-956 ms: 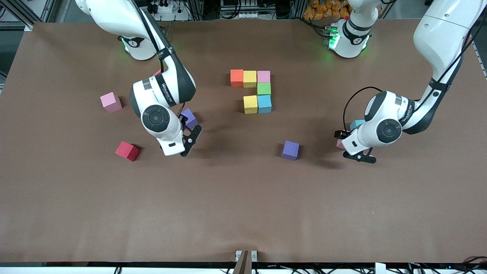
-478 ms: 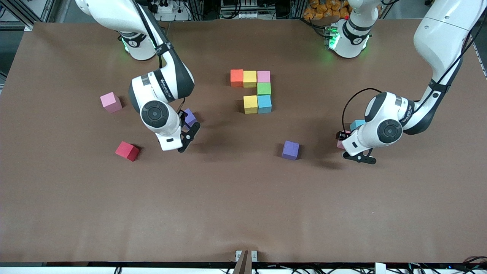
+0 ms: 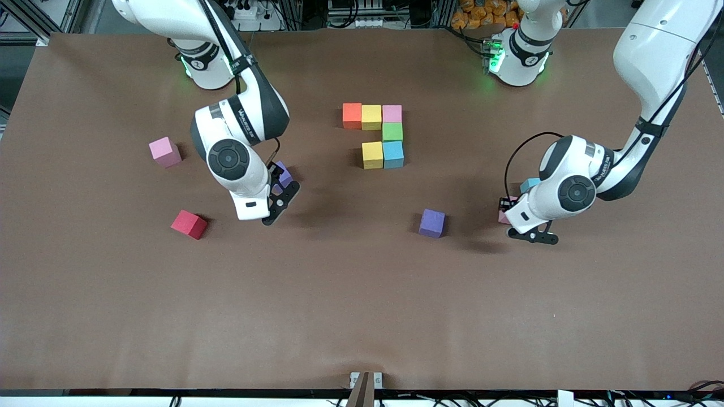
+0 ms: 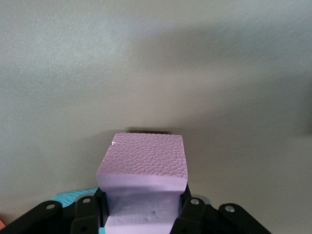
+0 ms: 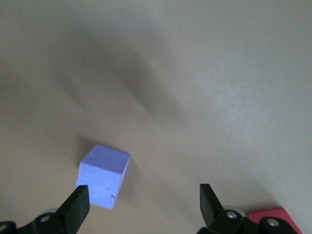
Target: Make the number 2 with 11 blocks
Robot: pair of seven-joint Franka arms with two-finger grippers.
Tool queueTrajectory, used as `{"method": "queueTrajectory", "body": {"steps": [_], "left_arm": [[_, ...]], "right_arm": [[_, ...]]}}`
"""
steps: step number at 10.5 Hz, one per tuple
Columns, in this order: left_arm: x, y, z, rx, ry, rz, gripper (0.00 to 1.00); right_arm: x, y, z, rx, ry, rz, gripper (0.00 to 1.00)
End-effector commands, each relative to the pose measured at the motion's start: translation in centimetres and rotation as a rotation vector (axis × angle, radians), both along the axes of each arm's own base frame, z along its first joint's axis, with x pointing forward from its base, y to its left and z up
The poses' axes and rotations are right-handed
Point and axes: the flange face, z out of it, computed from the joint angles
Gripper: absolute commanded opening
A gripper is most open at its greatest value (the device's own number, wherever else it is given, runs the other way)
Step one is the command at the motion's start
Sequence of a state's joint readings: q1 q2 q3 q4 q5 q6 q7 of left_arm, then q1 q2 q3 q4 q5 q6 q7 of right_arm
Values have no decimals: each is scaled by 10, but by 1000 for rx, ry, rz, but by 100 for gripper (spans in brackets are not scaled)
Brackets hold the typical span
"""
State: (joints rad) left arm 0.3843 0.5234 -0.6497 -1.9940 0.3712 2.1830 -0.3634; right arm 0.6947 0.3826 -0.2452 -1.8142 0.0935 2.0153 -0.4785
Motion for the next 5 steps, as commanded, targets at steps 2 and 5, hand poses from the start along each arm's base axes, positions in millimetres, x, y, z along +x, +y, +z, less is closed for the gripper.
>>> {"method": "queueTrajectory", "body": {"steps": [2,5], "left_arm": [[1,-55,66,7,-6,174,20],[-13,-113,109,-39,-9,377,21]], "right_arm": [[2,8,23,15,-60,-119,100],[-6,15,21,3,-48,-151,100]]}}
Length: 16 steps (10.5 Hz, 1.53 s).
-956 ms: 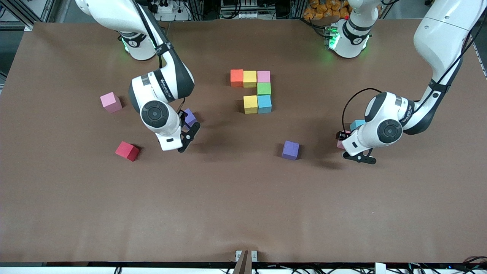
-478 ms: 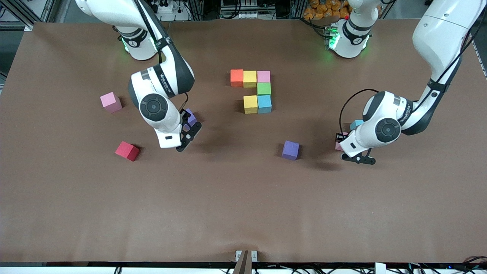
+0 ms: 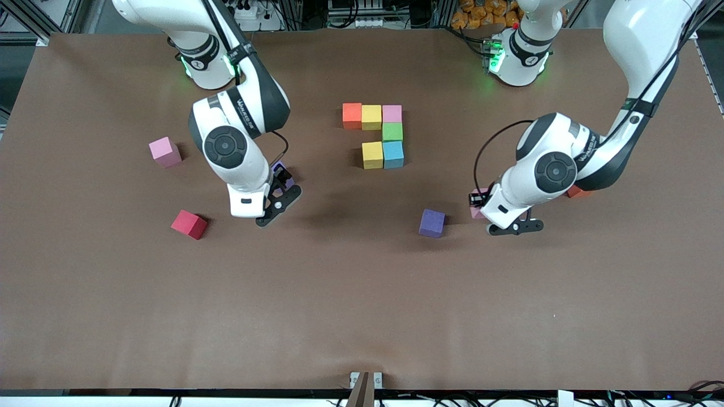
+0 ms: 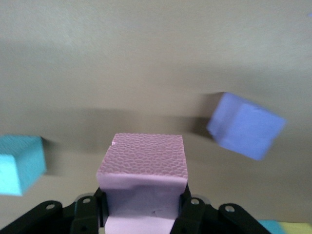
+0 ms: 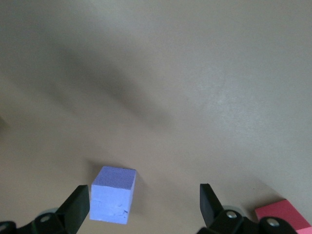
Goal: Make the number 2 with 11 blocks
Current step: 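Carry the pink cube to the line while the right gripper reaches red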
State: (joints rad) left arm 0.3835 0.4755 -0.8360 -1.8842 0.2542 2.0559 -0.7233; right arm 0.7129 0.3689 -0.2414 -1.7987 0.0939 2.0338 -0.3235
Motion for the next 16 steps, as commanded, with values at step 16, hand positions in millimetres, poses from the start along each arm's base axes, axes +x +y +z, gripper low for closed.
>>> {"method": "queueTrajectory", "body": {"steps": [16], "left_arm": [[-127,-221,82,39,63,979,20]], "right_arm": [[46,-115,-2,-5,-12,-223,100]]}}
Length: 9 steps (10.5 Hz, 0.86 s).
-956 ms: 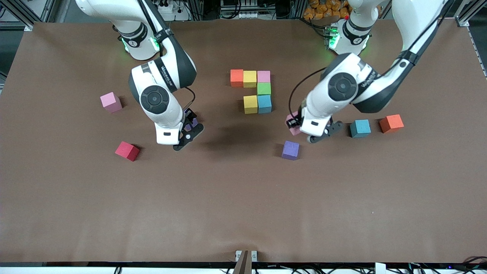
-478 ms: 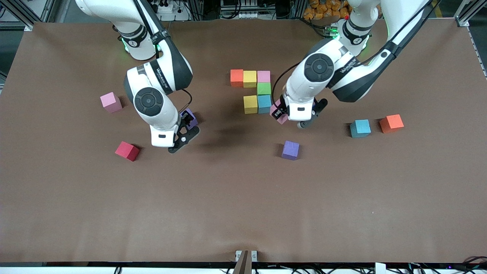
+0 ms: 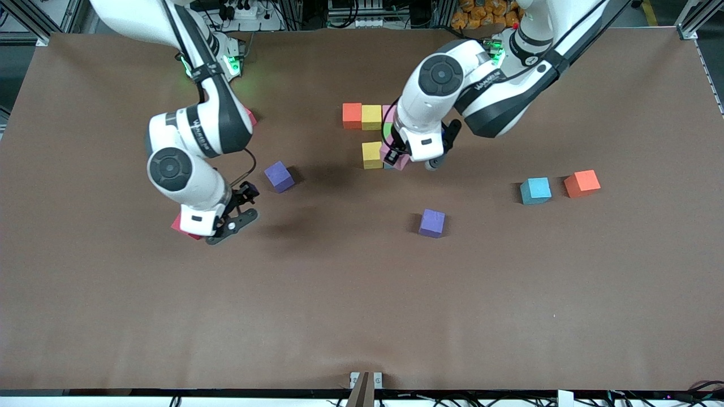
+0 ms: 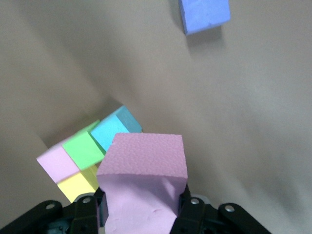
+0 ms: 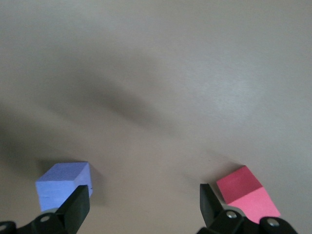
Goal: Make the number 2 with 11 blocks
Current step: 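Carry the pink cube to the line while the right gripper reaches red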
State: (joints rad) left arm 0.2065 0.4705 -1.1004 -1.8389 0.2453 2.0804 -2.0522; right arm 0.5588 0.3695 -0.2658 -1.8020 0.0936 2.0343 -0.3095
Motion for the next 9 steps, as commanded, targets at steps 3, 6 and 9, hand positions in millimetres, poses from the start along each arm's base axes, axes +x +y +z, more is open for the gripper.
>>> {"method": "queueTrajectory", "body": {"steps": [3,6,9], "left_arm": [[-14,-30,-5,-37,24,164,20],[-33,-50,-5,-34,21,233,20],[-40,-67,-26,-33,6,370,20]], "right_arm": [[15,-49,-20,16,0,-72,100],[16,-72,-44,29,19,97,100],[11,-108,-57,61,32,301,100]]}}
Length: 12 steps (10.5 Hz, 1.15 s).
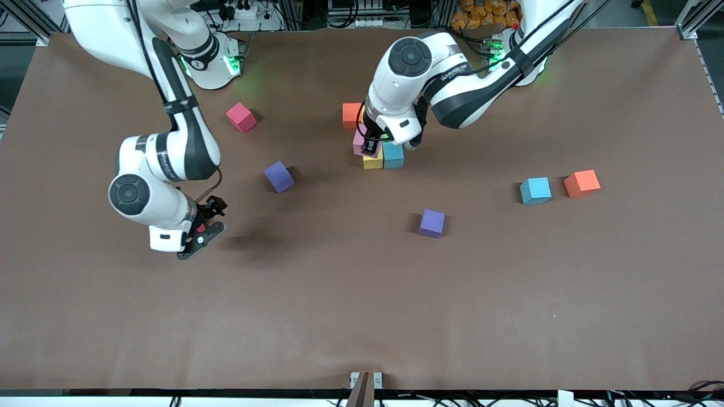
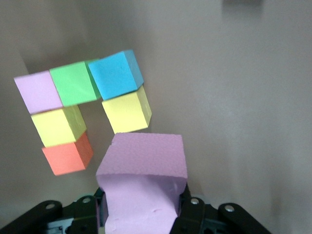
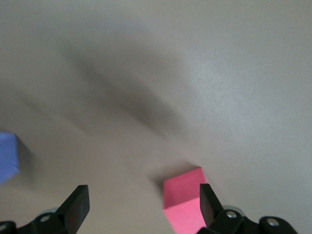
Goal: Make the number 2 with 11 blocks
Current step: 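Carry the pink cube to the line while the right gripper reaches red, then grasp the red cube with the right gripper while the left gripper lowers pink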
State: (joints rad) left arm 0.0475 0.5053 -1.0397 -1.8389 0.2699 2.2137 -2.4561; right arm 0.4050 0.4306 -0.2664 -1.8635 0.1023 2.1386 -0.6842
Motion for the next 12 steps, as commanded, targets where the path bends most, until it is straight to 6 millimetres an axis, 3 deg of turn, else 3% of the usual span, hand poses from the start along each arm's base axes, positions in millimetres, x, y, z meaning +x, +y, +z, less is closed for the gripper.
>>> {"method": "queueTrajectory", "body": {"steps": [1,5,7,8,10,12], "left_arm": [[-9,-20,-23,7,-25,94,20],[-25,-46,-61,-35,-7,171,20],[-40,-55,-76,-52,13,163,20],[-39,-53,-82,-72,10,191,20],[-45,-55,-101,-60,15,192,20],[-58,-59,-136,1,20,187,20]], "right_arm": [[-14,-14,-5,41,19,140,100],[-41,-37,-13,59,-64,266,100],[-35,-63,-14,45,-94,348,100],[-31,-89,-17,38,-113,345,100],[-31,-101,-28,32,-115,352,100],[-32,-111,-40,25,-111,341,100]]}}
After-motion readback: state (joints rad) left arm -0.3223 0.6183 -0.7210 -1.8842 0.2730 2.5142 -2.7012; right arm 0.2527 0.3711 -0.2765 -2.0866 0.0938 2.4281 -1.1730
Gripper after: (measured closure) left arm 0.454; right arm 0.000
